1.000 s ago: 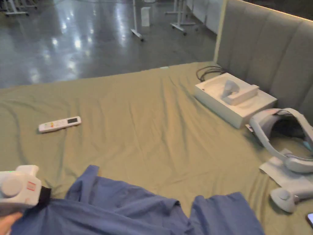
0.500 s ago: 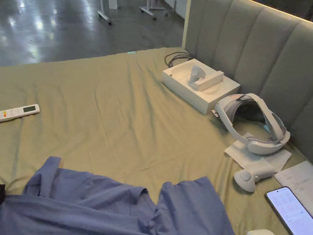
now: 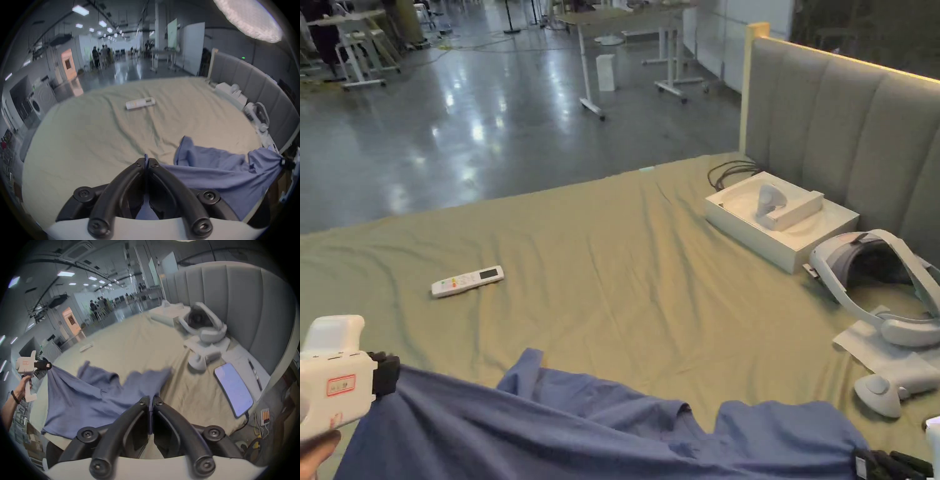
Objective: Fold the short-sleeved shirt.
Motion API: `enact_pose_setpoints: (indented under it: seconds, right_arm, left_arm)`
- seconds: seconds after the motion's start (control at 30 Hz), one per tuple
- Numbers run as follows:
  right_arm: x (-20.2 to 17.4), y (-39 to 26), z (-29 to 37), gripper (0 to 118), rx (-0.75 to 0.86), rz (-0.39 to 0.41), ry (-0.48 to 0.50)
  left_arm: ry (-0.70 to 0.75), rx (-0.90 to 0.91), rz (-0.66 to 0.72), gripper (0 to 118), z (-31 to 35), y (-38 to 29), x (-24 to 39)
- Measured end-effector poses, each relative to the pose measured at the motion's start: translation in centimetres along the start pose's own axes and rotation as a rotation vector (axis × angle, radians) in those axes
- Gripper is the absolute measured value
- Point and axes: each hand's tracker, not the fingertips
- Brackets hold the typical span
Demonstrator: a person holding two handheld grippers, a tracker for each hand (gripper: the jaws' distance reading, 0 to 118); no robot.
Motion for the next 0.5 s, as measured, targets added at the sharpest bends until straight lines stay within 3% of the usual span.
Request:
enact_pose_setpoints:
  seconds: [0.13,0.3,0.5]
  right_arm:
    - [-2.0,4.0,2.6,3,0.097,0.073,0.052]
    - [-4.7,11.4,5.9,3,0.243,0.075,0.158]
    - [-10.2,22.4,11.2,3,0.427,0.143,0.224]
  left_arm:
    - [-0.007,0.145,0.012,5,10.7,2.4,-2.6]
    - [0.055,0.406,0.054,5,24.7,4.2,-6.5]
    - [0.112,0.601,0.095,5,35.6,6.8,-9.3]
